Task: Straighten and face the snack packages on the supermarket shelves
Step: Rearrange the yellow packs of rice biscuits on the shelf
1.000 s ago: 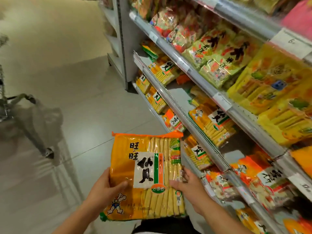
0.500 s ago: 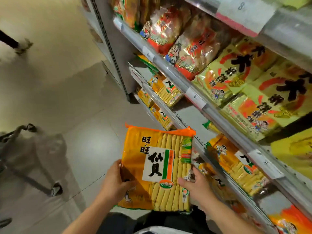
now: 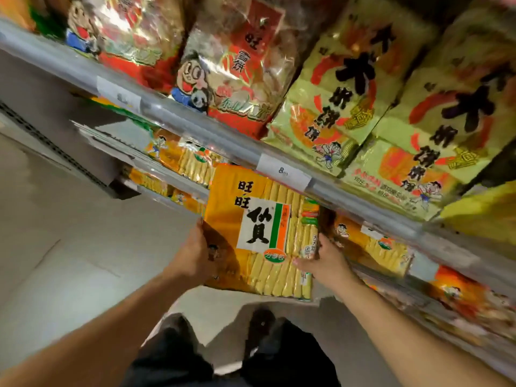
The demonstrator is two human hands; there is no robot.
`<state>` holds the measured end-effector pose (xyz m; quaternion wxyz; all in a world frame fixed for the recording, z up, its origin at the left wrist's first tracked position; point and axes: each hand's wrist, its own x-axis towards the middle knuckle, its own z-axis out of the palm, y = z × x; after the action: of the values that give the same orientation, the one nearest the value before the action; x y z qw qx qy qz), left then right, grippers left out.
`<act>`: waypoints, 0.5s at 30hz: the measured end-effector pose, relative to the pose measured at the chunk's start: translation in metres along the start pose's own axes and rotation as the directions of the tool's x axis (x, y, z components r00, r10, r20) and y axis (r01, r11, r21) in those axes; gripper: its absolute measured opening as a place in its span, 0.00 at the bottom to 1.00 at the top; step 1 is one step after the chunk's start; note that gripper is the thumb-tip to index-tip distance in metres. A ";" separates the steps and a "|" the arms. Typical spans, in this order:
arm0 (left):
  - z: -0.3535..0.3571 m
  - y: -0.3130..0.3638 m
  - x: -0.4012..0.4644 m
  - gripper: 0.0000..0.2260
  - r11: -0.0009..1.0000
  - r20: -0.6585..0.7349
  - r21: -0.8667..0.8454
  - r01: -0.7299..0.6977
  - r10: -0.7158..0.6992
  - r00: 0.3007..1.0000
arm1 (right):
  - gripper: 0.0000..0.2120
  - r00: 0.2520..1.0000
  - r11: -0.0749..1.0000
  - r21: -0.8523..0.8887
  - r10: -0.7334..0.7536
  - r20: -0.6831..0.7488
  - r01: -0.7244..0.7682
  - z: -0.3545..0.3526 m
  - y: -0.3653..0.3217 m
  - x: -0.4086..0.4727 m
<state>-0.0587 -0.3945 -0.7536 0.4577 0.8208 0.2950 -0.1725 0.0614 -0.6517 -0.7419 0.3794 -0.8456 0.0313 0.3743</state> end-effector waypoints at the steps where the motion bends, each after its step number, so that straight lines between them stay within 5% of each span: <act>1: -0.005 0.004 0.020 0.44 0.999 0.001 0.004 -0.050 0.050 0.999 | 0.41 0.999 1.000 0.011 -0.018 -0.040 0.018 -0.001 -0.006 0.012; 3: -0.011 0.014 0.058 0.43 0.988 -0.033 -0.005 -0.156 0.156 0.987 | 0.44 0.990 0.996 0.070 -0.036 -0.133 0.046 -0.005 -0.015 0.035; 7: -0.017 0.035 0.130 0.41 0.920 -0.134 0.069 -0.385 0.391 0.910 | 0.14 0.901 0.989 0.022 -0.125 -0.416 0.147 -0.007 -0.020 0.082; 10: -0.007 0.033 0.173 0.25 0.823 -0.190 0.008 -0.569 0.560 0.807 | 0.17 0.790 0.977 0.066 -0.124 -0.600 0.203 0.006 -0.012 0.119; 15: 0.025 0.005 0.211 0.22 0.642 -0.250 0.179 -0.745 0.762 0.597 | 0.16 0.721 0.973 -0.043 -0.197 -0.664 0.226 0.035 0.010 0.162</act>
<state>0.1059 -0.3491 -0.8801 0.4135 0.8967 -0.0176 0.1568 0.1531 -0.5979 -0.8701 0.4009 -0.9130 0.0752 0.0023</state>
